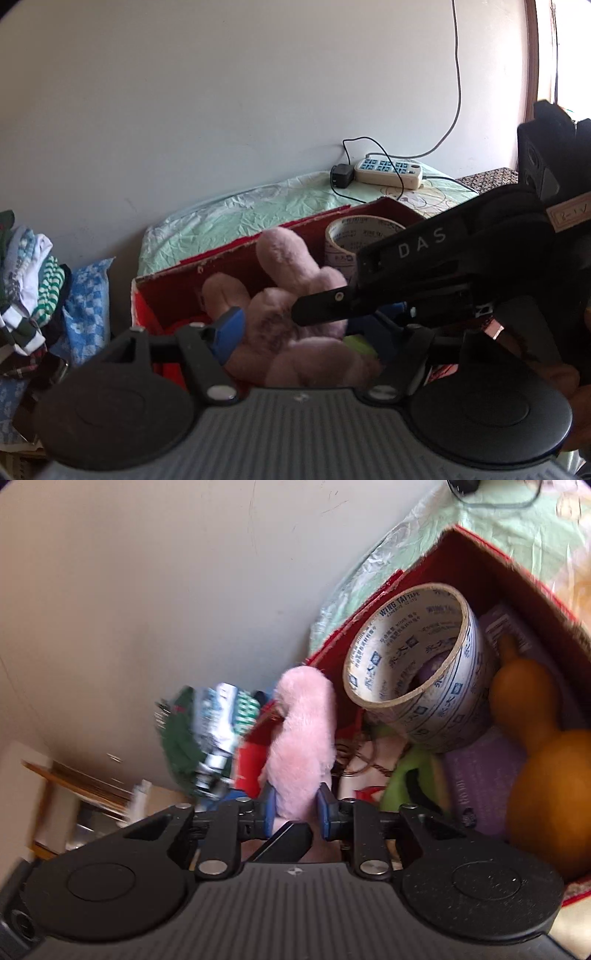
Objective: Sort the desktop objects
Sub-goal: 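Lower the bunny into the red box and open the right gripper, then move the right gripper to the red printed gift box and grasp it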
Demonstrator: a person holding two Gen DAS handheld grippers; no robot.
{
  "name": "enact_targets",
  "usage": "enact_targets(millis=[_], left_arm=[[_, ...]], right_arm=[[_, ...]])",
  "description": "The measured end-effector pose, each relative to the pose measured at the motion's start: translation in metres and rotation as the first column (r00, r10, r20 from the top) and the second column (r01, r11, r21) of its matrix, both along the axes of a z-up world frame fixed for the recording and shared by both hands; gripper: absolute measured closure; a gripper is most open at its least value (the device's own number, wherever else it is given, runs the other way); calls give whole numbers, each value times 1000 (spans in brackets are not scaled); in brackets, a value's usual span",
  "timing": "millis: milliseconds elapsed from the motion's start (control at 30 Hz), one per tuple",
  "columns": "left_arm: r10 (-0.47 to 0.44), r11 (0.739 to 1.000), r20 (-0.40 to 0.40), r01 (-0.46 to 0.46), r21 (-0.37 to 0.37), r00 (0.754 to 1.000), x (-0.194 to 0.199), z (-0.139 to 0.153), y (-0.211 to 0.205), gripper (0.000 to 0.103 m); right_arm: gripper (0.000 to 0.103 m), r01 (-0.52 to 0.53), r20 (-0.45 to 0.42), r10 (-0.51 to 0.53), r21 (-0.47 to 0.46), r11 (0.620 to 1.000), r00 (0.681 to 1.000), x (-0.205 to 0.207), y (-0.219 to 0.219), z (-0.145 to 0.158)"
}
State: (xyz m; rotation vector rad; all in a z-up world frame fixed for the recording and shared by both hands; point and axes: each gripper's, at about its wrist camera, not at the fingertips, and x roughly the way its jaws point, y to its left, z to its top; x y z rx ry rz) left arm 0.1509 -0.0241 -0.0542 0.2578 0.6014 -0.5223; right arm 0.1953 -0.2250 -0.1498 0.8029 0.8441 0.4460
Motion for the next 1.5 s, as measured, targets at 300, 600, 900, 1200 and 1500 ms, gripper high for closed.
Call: enact_targets(millis=[300, 600, 900, 1200, 1500], left_arm=[[56, 996, -4, -57, -72, 998, 0, 10, 22, 23], [134, 990, -72, -137, -38, 988, 32, -4, 8, 31], [218, 970, -71, -224, -94, 973, 37, 7, 23, 33], [60, 974, 64, -44, -224, 996, -23, 66, -5, 18], [-256, 915, -76, 216, -340, 964, -30, 31, -171, 19]], right_arm=[[66, 77, 216, -34, -196, 978, 976, -29, -21, 51], [82, -29, 128, 62, -247, 969, 990, -7, 5, 33], [81, -79, 135, 98, -136, 988, 986, 0, -3, 42], [56, 227, 360, -121, -267, 937, 925, -68, -129, 83], [43, 392, 273, -295, -444, 806, 916, -79, -257, 47]])
